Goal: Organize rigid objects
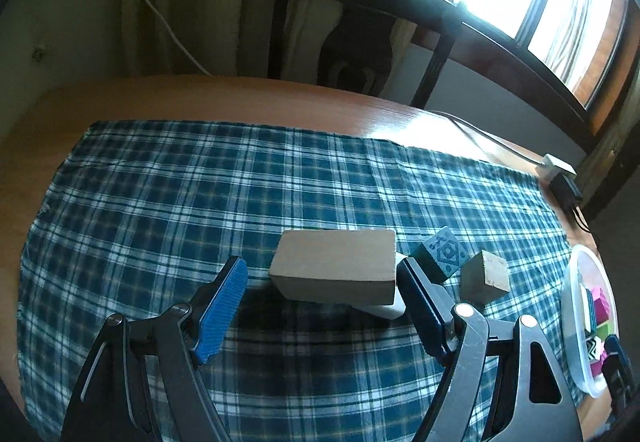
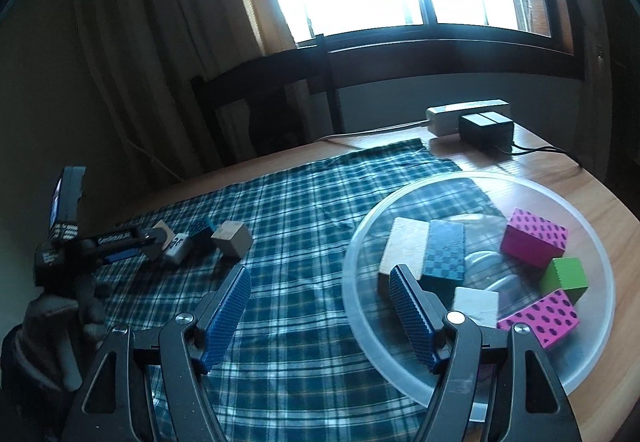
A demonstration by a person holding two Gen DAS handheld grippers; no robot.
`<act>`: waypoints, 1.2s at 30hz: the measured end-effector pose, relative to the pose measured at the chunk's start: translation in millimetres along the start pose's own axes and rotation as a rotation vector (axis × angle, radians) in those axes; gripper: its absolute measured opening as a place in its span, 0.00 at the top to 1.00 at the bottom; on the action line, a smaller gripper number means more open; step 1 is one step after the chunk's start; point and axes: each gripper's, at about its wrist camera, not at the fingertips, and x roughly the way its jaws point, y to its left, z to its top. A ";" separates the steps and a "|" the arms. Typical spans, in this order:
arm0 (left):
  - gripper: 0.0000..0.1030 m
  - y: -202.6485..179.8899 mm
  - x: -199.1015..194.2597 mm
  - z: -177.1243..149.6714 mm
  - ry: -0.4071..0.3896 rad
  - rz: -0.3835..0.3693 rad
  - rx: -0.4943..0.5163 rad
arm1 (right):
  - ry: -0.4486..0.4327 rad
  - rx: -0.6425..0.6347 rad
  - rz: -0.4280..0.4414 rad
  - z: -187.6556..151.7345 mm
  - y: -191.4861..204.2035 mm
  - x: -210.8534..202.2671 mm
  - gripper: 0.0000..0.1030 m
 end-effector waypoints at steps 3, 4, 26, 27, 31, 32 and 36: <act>0.24 1.0 6.6 2.4 0.012 -0.024 -0.016 | 0.015 -0.008 0.014 -1.4 4.1 2.8 0.27; 0.24 1.8 8.5 3.1 0.016 -0.032 -0.021 | 0.019 -0.010 0.018 -1.9 5.3 3.5 0.27; 0.38 4.9 -23.9 -7.8 -0.096 0.128 0.049 | 0.087 -0.097 0.057 -16.8 40.0 15.1 0.27; 0.38 3.5 -27.8 -9.6 -0.104 0.131 0.058 | 0.091 -0.100 0.058 -17.1 41.0 15.7 0.27; 0.38 -4.1 -43.4 -17.9 -0.136 0.142 0.092 | 0.128 -0.105 0.084 -14.6 46.7 21.1 0.27; 0.38 -5.0 -47.5 -20.1 -0.144 0.145 0.100 | 0.139 -0.106 0.097 -12.8 49.4 22.8 0.27; 0.38 -9.4 -62.7 -28.1 -0.165 0.148 0.123 | 0.164 -0.116 0.144 -4.3 60.5 29.8 0.27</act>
